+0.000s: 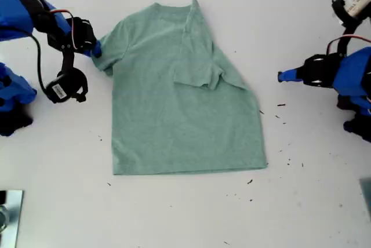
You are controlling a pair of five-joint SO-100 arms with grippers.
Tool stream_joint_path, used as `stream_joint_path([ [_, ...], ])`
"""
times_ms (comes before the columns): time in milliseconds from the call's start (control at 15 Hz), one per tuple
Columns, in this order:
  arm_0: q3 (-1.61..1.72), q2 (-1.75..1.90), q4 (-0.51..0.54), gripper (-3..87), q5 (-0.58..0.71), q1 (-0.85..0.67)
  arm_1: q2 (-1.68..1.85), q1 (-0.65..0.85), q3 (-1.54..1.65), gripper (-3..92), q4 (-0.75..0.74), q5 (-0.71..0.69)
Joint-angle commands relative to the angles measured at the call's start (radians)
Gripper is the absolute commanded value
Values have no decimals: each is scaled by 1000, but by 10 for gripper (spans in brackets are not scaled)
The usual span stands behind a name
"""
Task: Fold t shirt
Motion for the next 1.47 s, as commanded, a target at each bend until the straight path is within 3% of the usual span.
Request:
stream_joint_path([
  [0,-120,183,127,-2,-11,2,5,-14,64,56,6,11],
  [200,-291,276,221,-2,20,-17,5,-14,64,54,6,12],
  [533,-402,121,78,-2,18,126,5,-25,64,53,6,23],
  [733,-841,-270,43,-2,28,301,5,-20,64,53,8,20],
  [1000,-1276,-805,20,20,118,387,5,-20,64,53,8,23],
  [1067,-1394,-946,57,113,117,382,5,-18,64,53,8,23],
  [1200,-1463,-1057,141,197,100,307,5,-17,64,56,8,25],
  [1400,-1430,-658,396,131,114,284,5,-15,64,57,8,23],
])
